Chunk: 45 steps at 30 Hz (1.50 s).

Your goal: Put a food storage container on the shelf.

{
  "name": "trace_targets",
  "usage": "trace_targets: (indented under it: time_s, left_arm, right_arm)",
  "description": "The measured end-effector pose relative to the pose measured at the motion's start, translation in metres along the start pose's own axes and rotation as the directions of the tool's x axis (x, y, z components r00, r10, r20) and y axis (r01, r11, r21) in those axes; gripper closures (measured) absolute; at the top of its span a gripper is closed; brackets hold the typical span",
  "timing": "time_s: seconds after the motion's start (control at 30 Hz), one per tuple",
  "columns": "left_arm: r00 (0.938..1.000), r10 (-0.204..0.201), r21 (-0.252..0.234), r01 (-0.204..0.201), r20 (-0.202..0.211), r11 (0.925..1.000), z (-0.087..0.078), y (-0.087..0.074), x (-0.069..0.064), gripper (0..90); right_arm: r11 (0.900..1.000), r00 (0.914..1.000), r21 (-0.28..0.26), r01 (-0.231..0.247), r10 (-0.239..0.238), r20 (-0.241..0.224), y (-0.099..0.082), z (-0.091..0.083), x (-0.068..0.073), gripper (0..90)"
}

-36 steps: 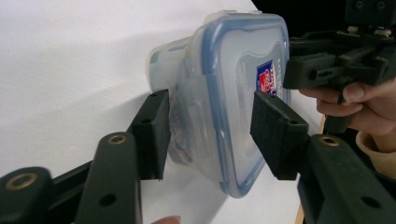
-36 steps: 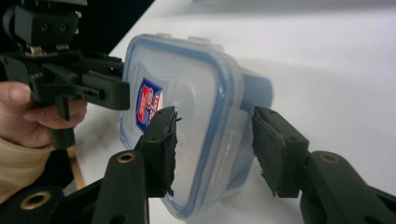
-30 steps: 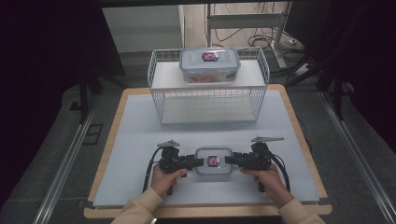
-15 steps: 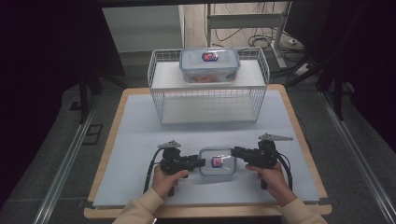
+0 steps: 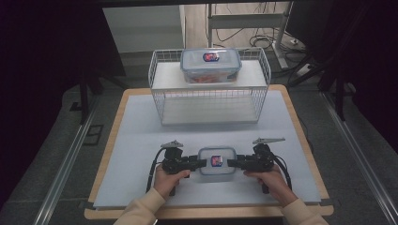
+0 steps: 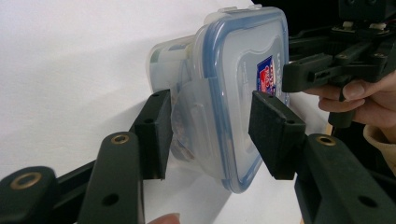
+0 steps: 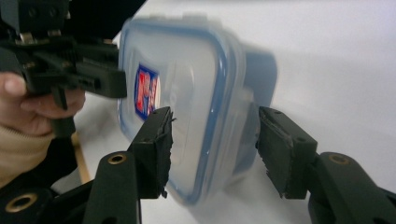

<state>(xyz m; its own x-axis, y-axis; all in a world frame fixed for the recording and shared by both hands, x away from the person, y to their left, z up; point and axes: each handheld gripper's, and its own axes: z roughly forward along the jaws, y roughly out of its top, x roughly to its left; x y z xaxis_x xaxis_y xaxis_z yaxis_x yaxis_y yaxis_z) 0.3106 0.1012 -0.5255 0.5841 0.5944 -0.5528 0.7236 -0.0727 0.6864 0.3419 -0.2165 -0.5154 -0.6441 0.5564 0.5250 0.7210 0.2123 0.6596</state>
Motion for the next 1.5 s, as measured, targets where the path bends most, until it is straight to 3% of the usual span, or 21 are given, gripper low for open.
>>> trace_targets:
  time_s: [0.23, 0.4, 0.73, 1.07, 1.27, 1.5]
  left_arm:
    - [0.9998, 0.008, -0.010, -0.008, -0.020, 0.9999, 0.000, -0.002, -0.005, 50.2]
    - [0.9997, 0.005, -0.020, -0.005, -0.022, 0.9998, -0.001, -0.003, -0.005, 50.3]
    - [0.9988, 0.044, -0.046, -0.045, -0.024, 0.9979, -0.011, 0.004, -0.011, 50.5]
    - [0.9969, 0.074, -0.075, -0.076, -0.026, 0.9943, -0.018, 0.021, -0.015, 50.6]
    - [0.9955, 0.091, -0.091, -0.093, -0.027, 0.9914, -0.024, 0.042, -0.020, 50.6]
    - [0.9913, 0.127, -0.134, -0.130, -0.034, 0.9824, -0.039, 0.069, -0.030, 50.7]
  right_arm:
    - [0.9962, 0.9952, 0.005, -0.087, 0.087, -0.044, -0.001, -0.003, -0.005, 51.7]
    - [0.9961, 0.9955, -0.004, -0.089, 0.088, -0.035, -0.003, -0.004, -0.002, 51.7]
    - [0.9982, 0.9981, -0.029, -0.053, 0.052, -0.032, 0.003, -0.008, 0.007, 51.9]
    - [0.9977, 0.9996, -0.067, -0.014, 0.012, -0.026, 0.019, -0.014, 0.014, 52.0]
    - [0.9963, 0.9998, -0.085, 0.012, -0.013, -0.015, 0.037, -0.022, 0.020, 52.0]
    - [0.9907, 0.9977, -0.118, 0.067, -0.068, -0.001, 0.068, -0.036, 0.034, 51.9]
